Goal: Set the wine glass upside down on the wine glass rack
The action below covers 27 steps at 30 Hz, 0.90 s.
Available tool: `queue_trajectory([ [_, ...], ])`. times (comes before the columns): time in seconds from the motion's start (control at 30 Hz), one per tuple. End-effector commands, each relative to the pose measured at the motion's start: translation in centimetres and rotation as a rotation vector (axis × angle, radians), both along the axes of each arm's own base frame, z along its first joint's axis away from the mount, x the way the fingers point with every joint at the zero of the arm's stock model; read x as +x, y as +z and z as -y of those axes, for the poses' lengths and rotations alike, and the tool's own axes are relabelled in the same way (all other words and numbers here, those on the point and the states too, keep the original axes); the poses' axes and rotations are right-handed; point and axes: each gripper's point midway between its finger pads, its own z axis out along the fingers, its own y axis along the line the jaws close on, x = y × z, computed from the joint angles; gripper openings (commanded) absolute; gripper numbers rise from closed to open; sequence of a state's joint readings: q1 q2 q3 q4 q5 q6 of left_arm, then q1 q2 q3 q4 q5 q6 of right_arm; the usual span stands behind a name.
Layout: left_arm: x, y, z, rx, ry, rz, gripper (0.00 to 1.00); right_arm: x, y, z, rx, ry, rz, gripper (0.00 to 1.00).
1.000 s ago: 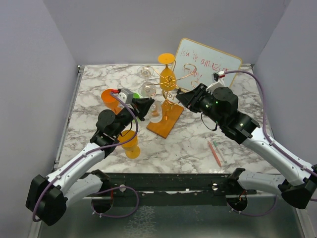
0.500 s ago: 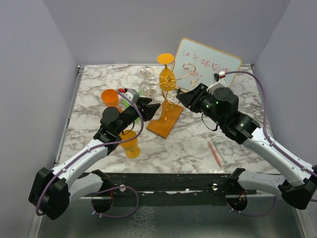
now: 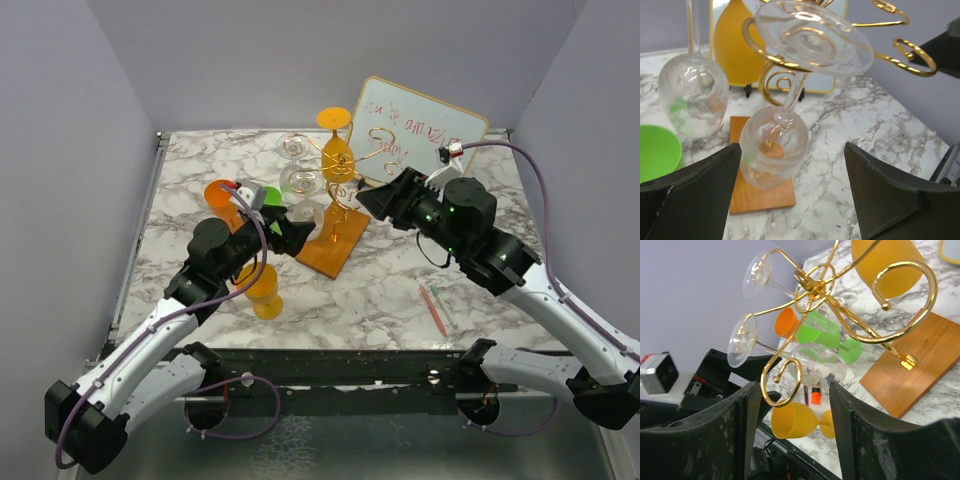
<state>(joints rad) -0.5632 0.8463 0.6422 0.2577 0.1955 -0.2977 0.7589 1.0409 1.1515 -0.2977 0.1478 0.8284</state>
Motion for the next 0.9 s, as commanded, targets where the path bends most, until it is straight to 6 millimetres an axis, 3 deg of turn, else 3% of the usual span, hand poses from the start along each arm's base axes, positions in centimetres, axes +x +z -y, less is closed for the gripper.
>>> queue_trajectory([
  [0.0,-1.1,-4.2,-3.3,0.146,0.141,-0.268,0.86,-1.5,3.1,0.9,0.005,0.039,0.076,0.63],
  [0.2,-4.2,-5.2,-7.6,0.193,0.312,-0.504,0.87,-2.7,2.8,1.9,0.007,0.047,0.084,0.64],
  [0.5,-8.4,-5.9,-13.9,0.187,0.603,-0.715,0.87,-3.4,-0.1,4.7,-0.039,-0.045,0.031,0.64],
  [0.6,-9.1,-6.1,-14.0,0.144,0.612,-0.743,0.86,-3.6,-0.7,5.4,-0.054,-0.064,0.025,0.64],
  [0.77,-10.1,-10.2,-12.6,0.242,0.552,-0.902,0.81,-3.5,-1.4,6.4,-0.066,-0.106,0.022,0.64],
  [0.87,-10.1,-11.5,-12.6,0.295,0.552,-0.933,0.78,-3.4,-1.7,6.9,-0.069,-0.133,0.023,0.64],
])
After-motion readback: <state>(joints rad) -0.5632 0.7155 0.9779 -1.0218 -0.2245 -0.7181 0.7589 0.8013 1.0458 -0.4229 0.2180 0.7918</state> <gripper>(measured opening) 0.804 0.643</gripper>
